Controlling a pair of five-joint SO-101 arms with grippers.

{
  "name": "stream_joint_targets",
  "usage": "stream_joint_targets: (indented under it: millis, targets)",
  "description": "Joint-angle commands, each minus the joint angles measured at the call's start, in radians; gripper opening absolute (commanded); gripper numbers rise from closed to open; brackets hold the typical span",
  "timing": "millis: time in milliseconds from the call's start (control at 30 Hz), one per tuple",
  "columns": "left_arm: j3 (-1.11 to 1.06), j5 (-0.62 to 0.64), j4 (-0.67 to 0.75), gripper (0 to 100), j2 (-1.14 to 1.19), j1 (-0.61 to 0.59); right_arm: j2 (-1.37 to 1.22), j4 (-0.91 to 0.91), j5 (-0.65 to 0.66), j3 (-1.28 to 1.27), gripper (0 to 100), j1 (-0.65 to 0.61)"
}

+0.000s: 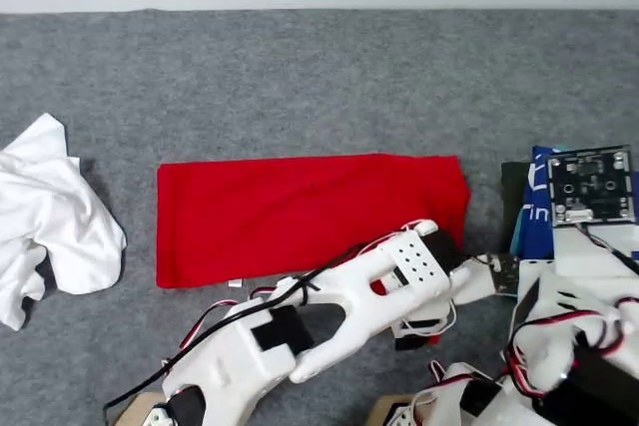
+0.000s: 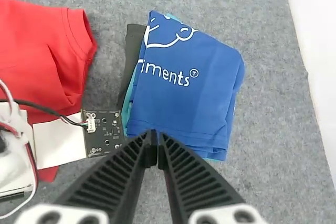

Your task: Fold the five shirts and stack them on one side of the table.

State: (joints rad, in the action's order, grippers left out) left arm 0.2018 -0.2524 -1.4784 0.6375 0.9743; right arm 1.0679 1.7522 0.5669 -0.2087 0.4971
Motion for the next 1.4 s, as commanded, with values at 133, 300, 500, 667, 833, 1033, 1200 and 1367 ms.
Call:
stream_joint_targets:
  millis: [133, 300, 500, 667, 833, 1033, 1200, 1367]
  targets:
    - [0.117, 0.037, 0.002, 20, 0.043, -0.052, -0.001, 0.030, -0.008, 0.003, 1.0, 0.018]
    - [0.160, 0.032, -0.012, 11, 0.078, -0.048, 0.002, 0.031, -0.008, 0.003, 1.0, 0.018]
    - [0.166, -0.011, -0.034, 1, 0.072, -0.048, 0.050, 0.031, -0.008, 0.002, 1.0, 0.018]
    - [0.219, -0.020, -0.103, 1, 0.020, -0.055, 0.061, 0.031, -0.006, 0.002, 1.0, 0.018]
    - [0.311, -0.058, -0.133, 1, -0.006, -0.092, 0.056, 0.031, -0.006, 0.002, 1.0, 0.018]
    - [0.375, -0.100, -0.080, 1, 0.074, -0.184, 0.062, 0.028, -0.006, -0.061, 1.0, 0.016]
    - [0.495, -0.104, -0.083, 1, 0.172, -0.233, 0.064, 0.027, -0.006, -0.094, 1.0, 0.016]
    - [0.628, -0.124, -0.083, 1, 0.235, -0.269, 0.064, 0.022, -0.006, -0.095, 1.0, 0.016]
